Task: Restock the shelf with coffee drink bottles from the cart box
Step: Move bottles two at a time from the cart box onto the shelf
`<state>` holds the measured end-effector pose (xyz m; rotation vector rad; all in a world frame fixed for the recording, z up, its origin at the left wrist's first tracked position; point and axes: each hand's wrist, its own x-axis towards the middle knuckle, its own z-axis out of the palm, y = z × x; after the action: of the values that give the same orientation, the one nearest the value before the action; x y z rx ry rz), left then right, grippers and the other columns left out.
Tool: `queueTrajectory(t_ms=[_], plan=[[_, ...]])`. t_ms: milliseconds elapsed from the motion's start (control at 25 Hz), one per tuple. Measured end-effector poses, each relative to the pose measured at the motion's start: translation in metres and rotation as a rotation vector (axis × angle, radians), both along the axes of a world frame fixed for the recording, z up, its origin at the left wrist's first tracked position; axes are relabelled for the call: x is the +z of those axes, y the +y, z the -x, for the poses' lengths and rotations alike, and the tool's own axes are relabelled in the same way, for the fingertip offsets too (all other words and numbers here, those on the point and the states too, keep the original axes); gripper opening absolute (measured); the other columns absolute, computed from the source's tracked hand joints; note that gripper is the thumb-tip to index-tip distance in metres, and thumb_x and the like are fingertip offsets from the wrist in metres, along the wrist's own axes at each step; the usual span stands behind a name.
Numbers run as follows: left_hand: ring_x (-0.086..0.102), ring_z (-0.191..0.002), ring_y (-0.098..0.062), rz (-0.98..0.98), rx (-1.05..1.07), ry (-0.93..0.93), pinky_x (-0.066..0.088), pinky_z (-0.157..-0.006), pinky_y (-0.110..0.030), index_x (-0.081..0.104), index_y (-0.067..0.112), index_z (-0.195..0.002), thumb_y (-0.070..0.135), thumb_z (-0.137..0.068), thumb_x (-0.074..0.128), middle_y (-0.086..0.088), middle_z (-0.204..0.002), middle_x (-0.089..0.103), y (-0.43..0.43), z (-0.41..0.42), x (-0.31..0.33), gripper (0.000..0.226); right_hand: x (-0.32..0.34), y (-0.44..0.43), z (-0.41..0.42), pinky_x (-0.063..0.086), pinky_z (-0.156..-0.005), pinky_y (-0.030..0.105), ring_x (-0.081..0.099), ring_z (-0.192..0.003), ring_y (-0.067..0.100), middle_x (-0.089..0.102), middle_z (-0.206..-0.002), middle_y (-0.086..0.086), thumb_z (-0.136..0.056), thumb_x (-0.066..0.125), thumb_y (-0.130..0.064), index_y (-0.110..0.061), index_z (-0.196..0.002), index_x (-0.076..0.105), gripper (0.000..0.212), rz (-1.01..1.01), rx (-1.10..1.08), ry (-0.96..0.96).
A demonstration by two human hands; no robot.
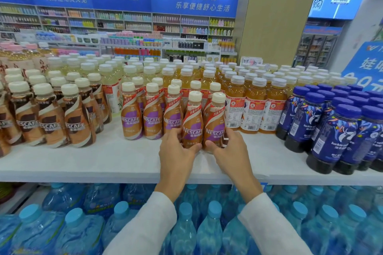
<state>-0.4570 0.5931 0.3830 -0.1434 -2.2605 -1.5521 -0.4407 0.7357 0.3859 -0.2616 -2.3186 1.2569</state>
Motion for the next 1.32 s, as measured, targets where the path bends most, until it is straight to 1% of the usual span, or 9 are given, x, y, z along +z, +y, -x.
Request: queueTrajectory(t_ms=[80,200,280,440,600,760,840,1120,1320], plan=[[0.064,-0.108,-0.018,0.028,0.015,-0.014,0.056,-0.093,-0.032,0.061,0.018,-0.126,0.031,-0.077,0.089,-0.001,-0.122,0.066,0.005,0.009,0.002,0.058,0.002,0.003,0.011,0.051,-0.105,0.045,0.058,-0.120,0.020,0.056,-0.131,0.001,-0.086,0.080,-0.032,-0.025,-0.142,0.053,0.063,0.004,0.012,-0.004],[0.063,-0.111,-0.024,0.082,0.027,-0.035,0.055,-0.098,-0.043,0.059,0.017,-0.127,0.030,-0.080,0.086,-0.004,-0.125,0.064,0.013,0.018,0.005,0.055,0.002,0.006,0.022,0.050,-0.106,0.047,0.057,-0.121,0.021,0.055,-0.133,0.002,-0.087,0.079,-0.033,-0.024,-0.142,0.051,0.062,0.007,0.003,-0.020],[0.060,-0.114,-0.026,0.119,0.079,-0.012,0.053,-0.099,-0.040,0.054,0.016,-0.130,0.028,-0.083,0.084,-0.006,-0.130,0.058,0.020,0.016,0.004,0.057,0.001,0.007,0.026,0.051,-0.105,0.047,0.057,-0.122,0.022,0.054,-0.133,0.002,-0.088,0.078,-0.034,-0.025,-0.141,0.050,0.061,0.011,-0.004,-0.027],[0.059,-0.114,-0.024,0.137,0.120,0.014,0.047,-0.088,-0.026,0.044,0.016,-0.127,0.023,-0.086,0.082,-0.007,-0.131,0.051,0.027,0.014,0.003,0.056,-0.001,0.007,0.030,0.049,-0.107,0.044,0.055,-0.125,0.022,0.052,-0.138,0.002,-0.089,0.077,-0.036,-0.027,-0.146,0.044,0.066,0.010,-0.002,-0.033],[0.057,-0.117,-0.025,0.161,0.129,0.000,0.051,-0.094,-0.031,0.043,0.014,-0.128,0.023,-0.088,0.079,-0.009,-0.132,0.050,0.028,0.013,0.006,0.054,-0.002,0.008,0.034,0.047,-0.105,0.040,0.054,-0.126,0.022,0.050,-0.139,0.002,-0.090,0.076,-0.036,-0.027,-0.147,0.043,0.067,0.017,-0.002,-0.034],[0.055,-0.122,-0.027,0.168,0.120,-0.025,0.049,-0.099,-0.035,0.043,0.011,-0.133,0.023,-0.092,0.075,-0.011,-0.135,0.051,0.030,0.014,0.009,0.054,-0.003,0.007,0.036,0.041,-0.095,0.028,0.054,-0.125,0.020,0.051,-0.139,0.000,-0.090,0.076,-0.037,-0.028,-0.146,0.043,0.066,0.012,-0.001,-0.026],[0.054,-0.122,-0.027,0.171,0.121,-0.030,0.049,-0.099,-0.036,0.043,0.010,-0.133,0.022,-0.093,0.074,-0.012,-0.135,0.051,0.031,0.014,0.010,0.053,-0.004,0.008,0.036,0.041,-0.095,0.028,0.054,-0.125,0.020,0.051,-0.139,0.001,-0.089,0.076,-0.037,-0.028,-0.146,0.043,0.067,0.009,-0.002,-0.026],[0.054,-0.121,-0.028,0.160,0.115,-0.021,0.050,-0.098,-0.038,0.043,0.008,-0.132,0.018,-0.093,0.074,-0.013,-0.133,0.051,0.031,0.016,0.011,0.051,-0.003,0.007,0.036,0.046,-0.104,0.038,0.053,-0.127,0.021,0.050,-0.140,0.001,-0.089,0.076,-0.037,-0.027,-0.147,0.041,0.068,0.011,-0.010,-0.021],[0.054,-0.121,-0.027,0.157,0.123,-0.030,0.049,-0.099,-0.037,0.044,0.010,-0.132,0.021,-0.092,0.075,-0.012,-0.133,0.052,0.031,0.018,0.011,0.052,-0.004,0.006,0.037,0.045,-0.104,0.036,0.053,-0.127,0.020,0.049,-0.141,0.001,-0.090,0.076,-0.037,-0.027,-0.148,0.041,0.068,0.014,-0.006,-0.017]])
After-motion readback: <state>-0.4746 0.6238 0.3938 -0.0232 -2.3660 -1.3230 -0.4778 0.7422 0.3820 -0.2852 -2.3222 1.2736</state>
